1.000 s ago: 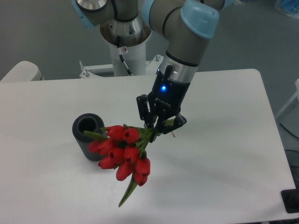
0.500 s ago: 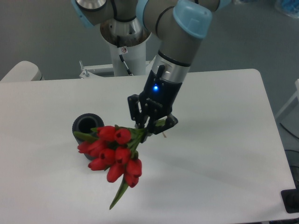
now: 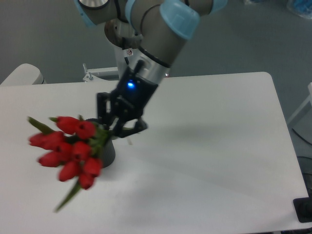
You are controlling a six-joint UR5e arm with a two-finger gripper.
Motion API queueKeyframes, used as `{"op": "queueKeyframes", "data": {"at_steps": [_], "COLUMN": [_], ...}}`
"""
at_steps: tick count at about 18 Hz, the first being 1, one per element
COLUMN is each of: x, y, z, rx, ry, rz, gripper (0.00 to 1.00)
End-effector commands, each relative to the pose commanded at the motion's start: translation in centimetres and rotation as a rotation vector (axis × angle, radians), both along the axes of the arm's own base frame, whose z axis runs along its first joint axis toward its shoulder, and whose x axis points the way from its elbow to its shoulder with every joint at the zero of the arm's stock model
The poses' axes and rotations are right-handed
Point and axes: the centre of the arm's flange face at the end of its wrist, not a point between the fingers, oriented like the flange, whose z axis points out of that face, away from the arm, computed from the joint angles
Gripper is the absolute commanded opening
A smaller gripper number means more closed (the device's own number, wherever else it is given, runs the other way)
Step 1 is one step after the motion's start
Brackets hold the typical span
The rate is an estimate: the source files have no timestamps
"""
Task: Insert the flowers into the vase
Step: 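Swing the tulip stems over the black vase opening, then lower the tulip stems into the vase while tilting the bunch upright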
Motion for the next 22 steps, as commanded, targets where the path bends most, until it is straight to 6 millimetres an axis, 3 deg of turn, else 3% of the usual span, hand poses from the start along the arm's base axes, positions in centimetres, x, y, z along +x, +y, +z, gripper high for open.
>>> {"op": "queueKeyframes", "data": {"at_steps": [5, 12, 22], "x": [1.4, 0.5, 1.3], "y": [-0.3, -4.4, -4.9], "z": [-2.1, -3.8, -5.1], "rx": [0.073, 0.163, 0.148], "ry": [-0.073, -0.134, -0.153], "rz": [-0.070, -0.077, -0.076], "gripper": [0.17, 0.17, 0.17]}}
